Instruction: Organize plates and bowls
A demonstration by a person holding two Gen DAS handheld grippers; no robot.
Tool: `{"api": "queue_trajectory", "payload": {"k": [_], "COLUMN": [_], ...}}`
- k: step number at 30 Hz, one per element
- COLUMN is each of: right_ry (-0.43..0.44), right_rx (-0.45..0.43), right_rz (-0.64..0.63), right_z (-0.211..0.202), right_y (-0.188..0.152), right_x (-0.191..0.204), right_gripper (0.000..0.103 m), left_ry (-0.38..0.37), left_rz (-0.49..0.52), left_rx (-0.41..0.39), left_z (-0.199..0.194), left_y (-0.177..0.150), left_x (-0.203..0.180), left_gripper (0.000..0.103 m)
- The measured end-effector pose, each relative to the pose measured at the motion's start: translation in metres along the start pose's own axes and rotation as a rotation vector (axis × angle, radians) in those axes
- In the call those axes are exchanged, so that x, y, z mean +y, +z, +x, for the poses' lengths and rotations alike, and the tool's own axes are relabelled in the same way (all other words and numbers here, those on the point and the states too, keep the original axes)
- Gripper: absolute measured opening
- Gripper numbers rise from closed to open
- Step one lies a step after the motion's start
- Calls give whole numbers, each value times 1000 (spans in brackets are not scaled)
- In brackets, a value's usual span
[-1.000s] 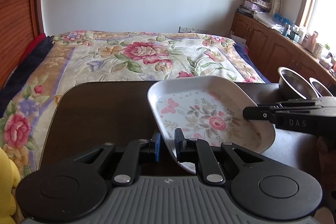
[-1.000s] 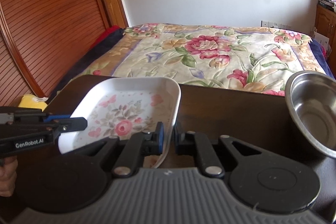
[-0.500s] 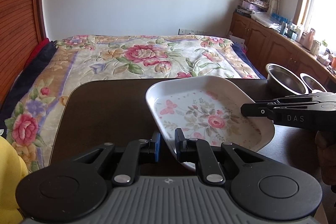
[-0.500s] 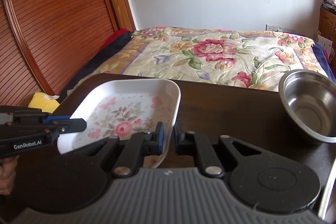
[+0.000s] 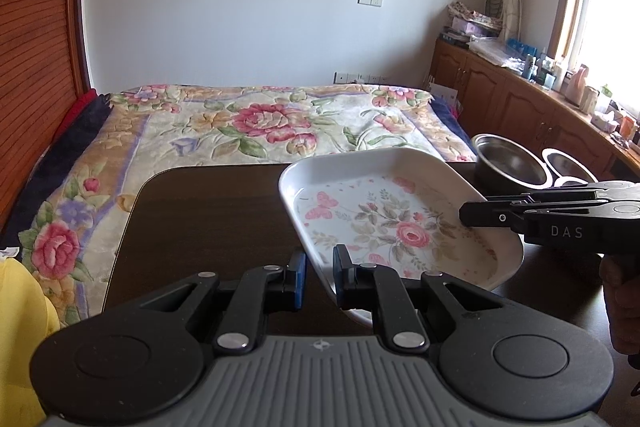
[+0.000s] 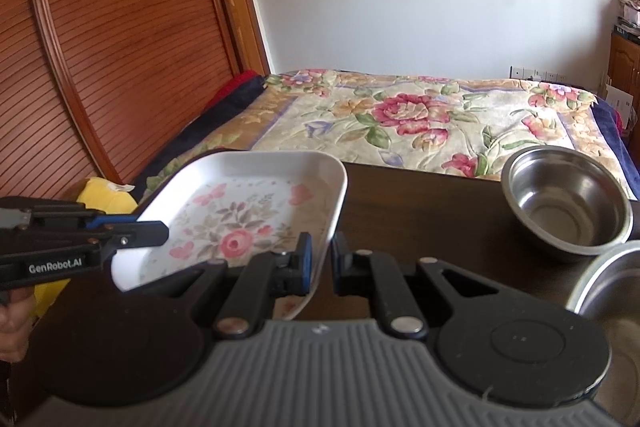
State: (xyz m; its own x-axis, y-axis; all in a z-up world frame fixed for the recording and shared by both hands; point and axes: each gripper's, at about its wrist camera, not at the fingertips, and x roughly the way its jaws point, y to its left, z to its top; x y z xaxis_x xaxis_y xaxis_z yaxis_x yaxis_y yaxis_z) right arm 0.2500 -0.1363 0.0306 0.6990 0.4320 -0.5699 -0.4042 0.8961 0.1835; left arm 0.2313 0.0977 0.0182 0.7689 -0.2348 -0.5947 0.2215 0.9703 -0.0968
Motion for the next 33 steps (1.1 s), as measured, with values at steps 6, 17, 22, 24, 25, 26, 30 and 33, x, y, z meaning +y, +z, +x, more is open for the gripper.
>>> {"api": "queue_trajectory", "payload": {"k": [6,17,22,24,25,26,30,33], "right_ry": [12,47,61,64,65,65,65,63], "right_rx": [-16,-49,-58,-63,-65,-67,-69,-63], "right_rz": [-4,-22,-27,-31,-32,-34,-42,-46], "right_z": [-19,-50,-62,-67,-70,-73,-82,-86], "right_y": [-9,-27,-32,-34,-35,-38,-46,-54], "right_x": [0,12,14,15,14,15,14,14], "right_gripper": [12,12,12,12,12,12,12,12], "left_ry": [-10,4,2,-4,-7,-9,-14,-22], "left_rz": [6,32,37,33,31,30,33,36], "left_rx": [-20,-49,-65,-68,-70,-71,-74,-67], "left_z": [-17,-50,-64,-69,-72,-74,-82,-85], "left_y": [-7,-21,-27,-31,-33,-35,-46,-53], "left_x": [-9,-18,-23,-24,-25,-27,-34,-38], "left_gripper": [15,15,15,15,15,15,15,15]}}
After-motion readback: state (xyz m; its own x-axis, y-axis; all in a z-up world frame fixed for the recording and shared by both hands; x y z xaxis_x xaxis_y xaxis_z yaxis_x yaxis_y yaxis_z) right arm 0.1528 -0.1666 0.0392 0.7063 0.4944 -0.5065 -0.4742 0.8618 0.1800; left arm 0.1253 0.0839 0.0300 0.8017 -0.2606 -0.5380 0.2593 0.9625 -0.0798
